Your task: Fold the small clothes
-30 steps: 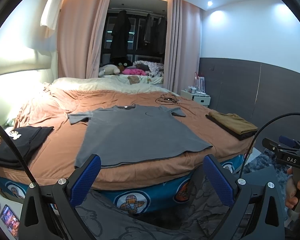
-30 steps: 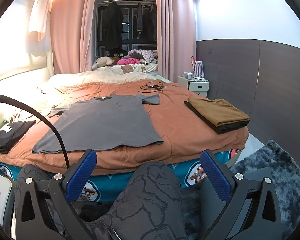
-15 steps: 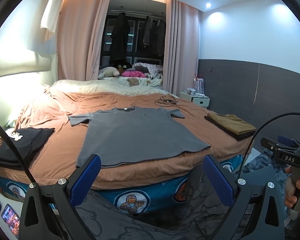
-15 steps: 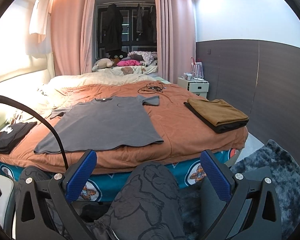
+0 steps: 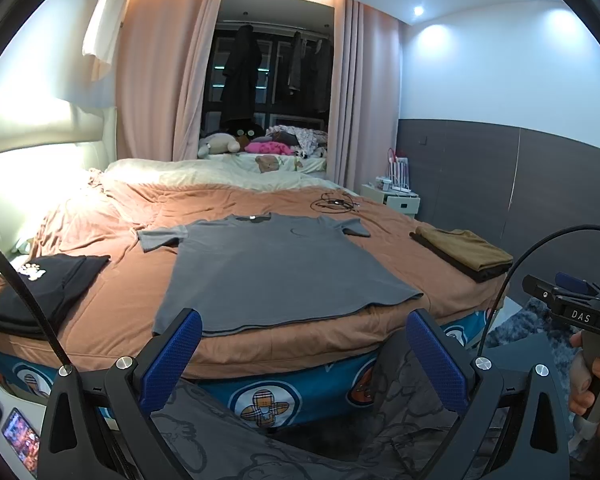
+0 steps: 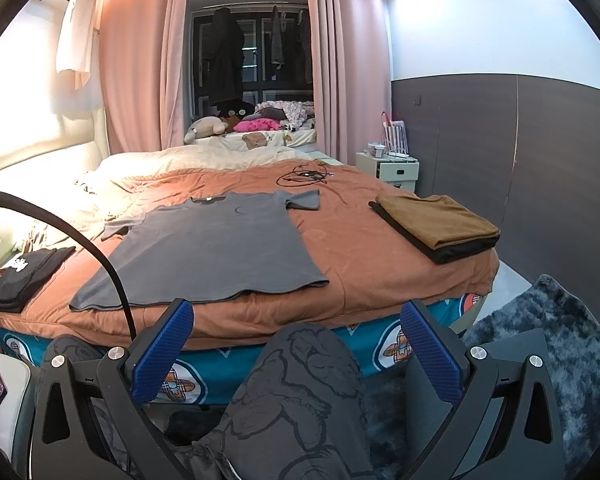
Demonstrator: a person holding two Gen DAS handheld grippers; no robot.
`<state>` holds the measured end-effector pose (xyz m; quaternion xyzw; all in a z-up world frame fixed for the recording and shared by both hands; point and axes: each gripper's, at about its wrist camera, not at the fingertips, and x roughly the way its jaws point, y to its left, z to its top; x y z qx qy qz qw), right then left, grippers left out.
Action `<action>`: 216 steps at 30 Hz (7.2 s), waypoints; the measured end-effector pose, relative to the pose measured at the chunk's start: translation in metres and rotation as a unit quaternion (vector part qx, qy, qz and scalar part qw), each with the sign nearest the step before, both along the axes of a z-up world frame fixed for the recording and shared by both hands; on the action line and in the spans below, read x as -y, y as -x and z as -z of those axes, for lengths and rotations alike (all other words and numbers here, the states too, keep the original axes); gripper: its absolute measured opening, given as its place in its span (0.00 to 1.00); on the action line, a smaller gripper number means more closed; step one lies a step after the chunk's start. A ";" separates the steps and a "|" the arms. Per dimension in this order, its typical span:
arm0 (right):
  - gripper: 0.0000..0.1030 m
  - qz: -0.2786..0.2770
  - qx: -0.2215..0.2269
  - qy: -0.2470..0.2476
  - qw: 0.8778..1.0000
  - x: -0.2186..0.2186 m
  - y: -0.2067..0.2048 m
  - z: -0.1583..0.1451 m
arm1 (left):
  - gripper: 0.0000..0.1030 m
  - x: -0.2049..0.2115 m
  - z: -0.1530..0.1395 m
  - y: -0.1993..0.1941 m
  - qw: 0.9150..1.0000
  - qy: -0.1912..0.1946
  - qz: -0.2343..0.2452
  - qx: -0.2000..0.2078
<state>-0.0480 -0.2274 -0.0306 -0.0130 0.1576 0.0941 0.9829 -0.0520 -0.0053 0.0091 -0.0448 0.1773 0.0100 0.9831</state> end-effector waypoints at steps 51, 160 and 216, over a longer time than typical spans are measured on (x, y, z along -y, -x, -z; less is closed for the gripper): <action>1.00 -0.082 -0.057 0.001 0.995 -0.065 -0.178 -0.023 | 1.00 -0.137 0.012 -0.126 0.993 0.050 -0.093 -0.048; 0.59 -0.255 -0.346 -0.063 0.900 -0.377 -0.709 0.007 | 0.06 -0.385 0.048 -0.658 0.952 0.139 -0.079 -0.262; 0.61 -0.155 -0.326 0.072 0.930 -0.459 -0.759 0.038 | 0.55 -0.440 0.157 -0.576 0.939 0.136 -0.059 -0.309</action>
